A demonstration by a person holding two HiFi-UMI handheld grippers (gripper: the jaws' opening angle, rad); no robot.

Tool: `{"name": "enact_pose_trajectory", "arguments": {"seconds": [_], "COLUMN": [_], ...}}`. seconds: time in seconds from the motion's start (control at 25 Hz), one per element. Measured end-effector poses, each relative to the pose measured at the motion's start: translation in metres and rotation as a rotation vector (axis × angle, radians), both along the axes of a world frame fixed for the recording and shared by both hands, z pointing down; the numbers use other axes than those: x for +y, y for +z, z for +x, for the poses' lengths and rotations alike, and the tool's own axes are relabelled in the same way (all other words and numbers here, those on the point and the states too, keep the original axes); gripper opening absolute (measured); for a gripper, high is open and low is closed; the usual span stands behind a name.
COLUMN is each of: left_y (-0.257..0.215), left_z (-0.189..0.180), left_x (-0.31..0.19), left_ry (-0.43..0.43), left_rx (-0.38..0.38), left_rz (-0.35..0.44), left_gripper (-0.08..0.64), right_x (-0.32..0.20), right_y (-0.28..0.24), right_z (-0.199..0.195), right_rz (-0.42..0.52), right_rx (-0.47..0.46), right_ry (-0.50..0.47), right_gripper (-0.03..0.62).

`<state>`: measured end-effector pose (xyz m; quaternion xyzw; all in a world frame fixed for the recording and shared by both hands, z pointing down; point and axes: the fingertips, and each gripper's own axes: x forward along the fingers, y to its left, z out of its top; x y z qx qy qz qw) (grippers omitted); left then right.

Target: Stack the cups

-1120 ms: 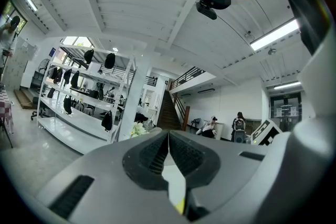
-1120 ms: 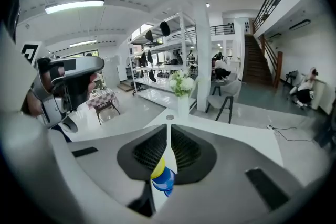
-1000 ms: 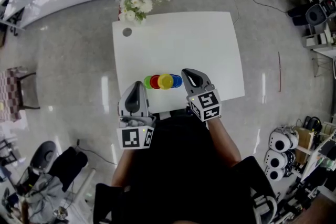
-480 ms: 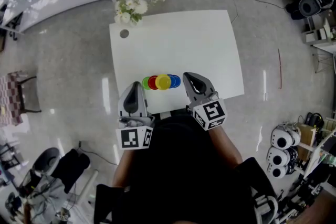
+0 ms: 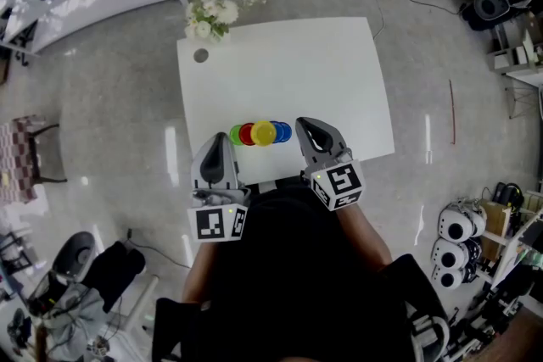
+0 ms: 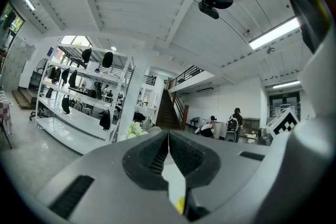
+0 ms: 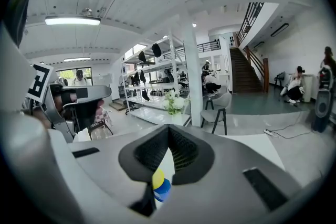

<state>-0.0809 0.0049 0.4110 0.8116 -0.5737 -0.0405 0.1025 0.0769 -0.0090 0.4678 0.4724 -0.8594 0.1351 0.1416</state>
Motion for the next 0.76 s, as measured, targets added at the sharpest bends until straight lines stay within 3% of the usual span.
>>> {"name": "enact_pose_trajectory", "arguments": {"seconds": [0.76], "left_y": [0.0014], "left_z": [-0.0038], "left_x": [0.001], "left_ry": [-0.006], "left_rx": [0.005], "left_rz": [-0.002], "left_gripper": [0.021], "right_x": [0.0004], "right_y": [-0.0001], "right_z": [-0.0052], "right_rz": [-0.004], "right_rx": [-0.005], "right_ry": [-0.021], "right_gripper": [0.025]}}
